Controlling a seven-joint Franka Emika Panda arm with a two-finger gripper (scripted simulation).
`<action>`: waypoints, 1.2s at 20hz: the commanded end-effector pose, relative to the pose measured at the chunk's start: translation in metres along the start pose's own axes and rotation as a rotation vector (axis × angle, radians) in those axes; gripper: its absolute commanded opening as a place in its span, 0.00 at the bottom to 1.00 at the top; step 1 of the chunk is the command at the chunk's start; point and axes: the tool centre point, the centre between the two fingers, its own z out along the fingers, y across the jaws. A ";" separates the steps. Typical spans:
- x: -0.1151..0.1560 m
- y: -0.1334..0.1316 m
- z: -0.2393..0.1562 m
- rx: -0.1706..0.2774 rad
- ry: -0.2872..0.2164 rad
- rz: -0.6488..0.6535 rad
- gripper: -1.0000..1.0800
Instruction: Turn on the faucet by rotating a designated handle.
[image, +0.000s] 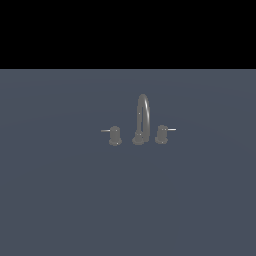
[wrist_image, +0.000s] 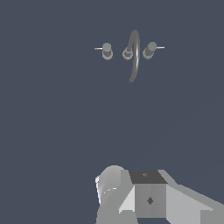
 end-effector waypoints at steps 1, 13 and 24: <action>0.000 0.000 0.000 0.000 0.000 0.000 0.00; 0.000 -0.016 0.008 0.010 -0.031 -0.058 0.00; 0.030 -0.010 0.013 0.011 -0.028 0.038 0.00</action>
